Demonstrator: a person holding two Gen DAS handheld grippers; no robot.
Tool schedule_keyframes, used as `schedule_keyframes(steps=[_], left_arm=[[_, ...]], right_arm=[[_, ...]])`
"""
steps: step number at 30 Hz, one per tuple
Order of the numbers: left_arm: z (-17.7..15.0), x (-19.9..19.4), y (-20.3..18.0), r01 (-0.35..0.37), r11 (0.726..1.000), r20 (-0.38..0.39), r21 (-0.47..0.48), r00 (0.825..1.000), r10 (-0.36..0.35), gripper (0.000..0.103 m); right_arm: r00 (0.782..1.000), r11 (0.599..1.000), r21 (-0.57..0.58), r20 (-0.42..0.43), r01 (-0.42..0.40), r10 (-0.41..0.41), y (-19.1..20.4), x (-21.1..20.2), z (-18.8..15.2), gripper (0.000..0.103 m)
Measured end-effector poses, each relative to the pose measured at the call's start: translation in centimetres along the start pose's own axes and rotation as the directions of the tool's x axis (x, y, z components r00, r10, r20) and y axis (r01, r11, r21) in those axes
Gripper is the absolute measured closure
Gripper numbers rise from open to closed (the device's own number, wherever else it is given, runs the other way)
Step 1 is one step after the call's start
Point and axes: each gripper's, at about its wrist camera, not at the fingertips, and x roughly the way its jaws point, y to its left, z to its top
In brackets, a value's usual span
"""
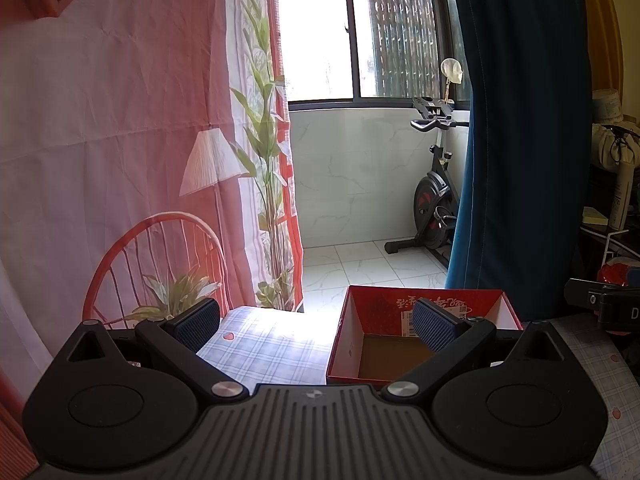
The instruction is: Organize soft objects
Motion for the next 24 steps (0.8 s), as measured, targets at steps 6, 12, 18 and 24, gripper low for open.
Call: schedule_keyframes(steps=[6,12,18,24], left_arm=[[0.0,0.0,-0.1,-0.002,1.000,0.003,-0.001,1.000,0.002,0.000],[-0.8,0.7,-0.2,-0.007,1.000,0.006,0.010,1.000,0.007,0.000],[-3.9,2.4,1.0,0.061,0.997,-0.007,-0.038,0.998,-0.062,0.000],[-7.6,4.2,0.5,0.065,0.998,-0.037,0.014,0.997,-0.065,0.000]], right_arm=[[1.000,1.000,0.005,0.006,0.004,-0.004,-0.1,0.0,0.1,0.000],[1.000,0.999,0.025,0.014,-0.028,0.027,-0.4,0.5,-0.7,0.000],[1.000,0.999,-0.050,0.016,-0.002,0.003,0.1,1.6,-4.6,0.000],[0.992,0.994,-0.072,-0.100,-0.080,0.072,0.5,3.0,-10.1,0.000]])
